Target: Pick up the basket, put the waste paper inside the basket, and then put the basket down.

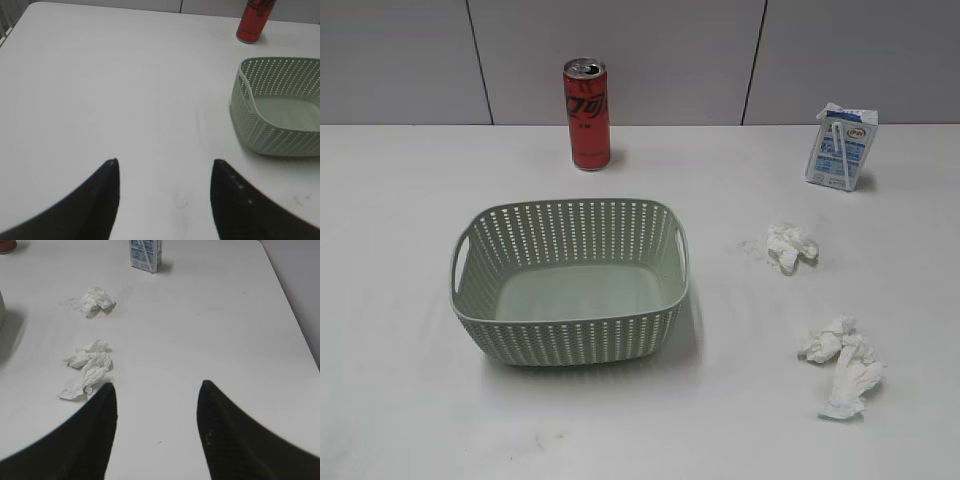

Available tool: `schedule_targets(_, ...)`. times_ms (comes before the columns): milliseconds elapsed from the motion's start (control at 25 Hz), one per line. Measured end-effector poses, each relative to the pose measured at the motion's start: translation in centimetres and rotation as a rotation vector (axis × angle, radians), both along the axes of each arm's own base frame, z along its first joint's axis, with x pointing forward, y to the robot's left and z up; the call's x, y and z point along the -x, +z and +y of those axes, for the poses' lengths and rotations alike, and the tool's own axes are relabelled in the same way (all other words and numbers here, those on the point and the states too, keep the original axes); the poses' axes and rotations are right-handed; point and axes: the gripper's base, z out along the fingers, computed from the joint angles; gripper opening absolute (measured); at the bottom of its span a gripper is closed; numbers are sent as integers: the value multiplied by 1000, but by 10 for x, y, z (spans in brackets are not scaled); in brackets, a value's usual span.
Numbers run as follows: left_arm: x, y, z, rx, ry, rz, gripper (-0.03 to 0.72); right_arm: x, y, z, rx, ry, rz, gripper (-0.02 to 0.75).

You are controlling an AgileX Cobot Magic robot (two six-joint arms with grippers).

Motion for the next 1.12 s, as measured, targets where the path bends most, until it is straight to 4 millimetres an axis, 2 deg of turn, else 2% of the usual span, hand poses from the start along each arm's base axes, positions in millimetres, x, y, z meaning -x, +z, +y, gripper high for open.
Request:
schedule_targets(520, 0, 1, 0, 1, 0, -6, 435, 0, 0, 0, -1, 0, -1, 394)
schedule_targets(600, 0, 6, 0, 6, 2, -49, 435, 0, 0, 0, -1, 0, -1, 394)
schedule_targets(680, -6, 19, 0, 26, 9, -173, 435, 0, 0, 0, -1, 0, -1, 394)
schedule_targets(840, -39, 47, -4, 110, 15, -342, 435, 0, 0, 0, -1, 0, -1, 393)
schedule_targets(1000, -96, 53, -15, 161, -22, -187, 445, 0, 0, 0, -1, 0, -1, 393)
schedule_targets(1120, -144, 52, -30, 137, -124, 4, 516, 0, 0, 0, -1, 0, -1, 393)
